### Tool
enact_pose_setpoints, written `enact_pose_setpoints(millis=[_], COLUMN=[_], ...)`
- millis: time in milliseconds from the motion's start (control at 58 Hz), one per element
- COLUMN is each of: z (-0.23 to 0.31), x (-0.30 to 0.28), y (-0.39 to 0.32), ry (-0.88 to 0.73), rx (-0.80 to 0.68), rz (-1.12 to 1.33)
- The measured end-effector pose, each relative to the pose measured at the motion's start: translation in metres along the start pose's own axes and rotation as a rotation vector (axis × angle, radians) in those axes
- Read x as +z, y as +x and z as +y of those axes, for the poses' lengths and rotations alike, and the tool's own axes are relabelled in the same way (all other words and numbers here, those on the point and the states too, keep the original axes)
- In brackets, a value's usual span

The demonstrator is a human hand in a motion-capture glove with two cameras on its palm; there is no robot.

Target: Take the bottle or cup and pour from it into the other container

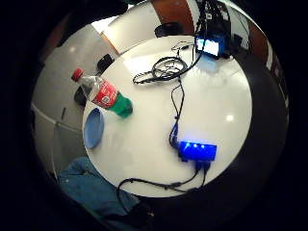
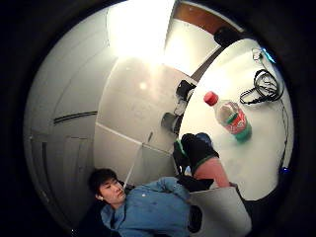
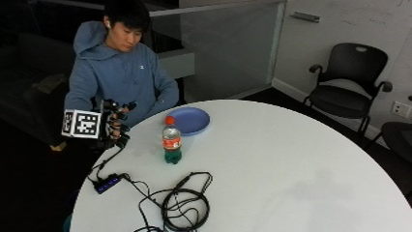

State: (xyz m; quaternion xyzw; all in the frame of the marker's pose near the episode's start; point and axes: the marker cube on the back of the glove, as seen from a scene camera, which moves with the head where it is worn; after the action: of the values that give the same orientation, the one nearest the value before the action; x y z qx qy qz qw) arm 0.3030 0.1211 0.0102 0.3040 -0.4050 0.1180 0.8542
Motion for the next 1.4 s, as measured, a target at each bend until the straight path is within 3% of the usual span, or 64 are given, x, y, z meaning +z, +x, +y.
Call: enact_pose_setpoints(millis=[414, 775, 948, 1396], z=[-0.022, -0.033, -0.047, -0.055], x=[0.073, 0.142, 0.168, 0.200], y=[0.044, 0.044, 0.038, 0.035], ry=[-0.051, -0.200, -0.147, -0.017], rx=[0.110, 0.124, 0.104, 0.115], rz=[-0.250, -0.370, -0.487, -0.464])
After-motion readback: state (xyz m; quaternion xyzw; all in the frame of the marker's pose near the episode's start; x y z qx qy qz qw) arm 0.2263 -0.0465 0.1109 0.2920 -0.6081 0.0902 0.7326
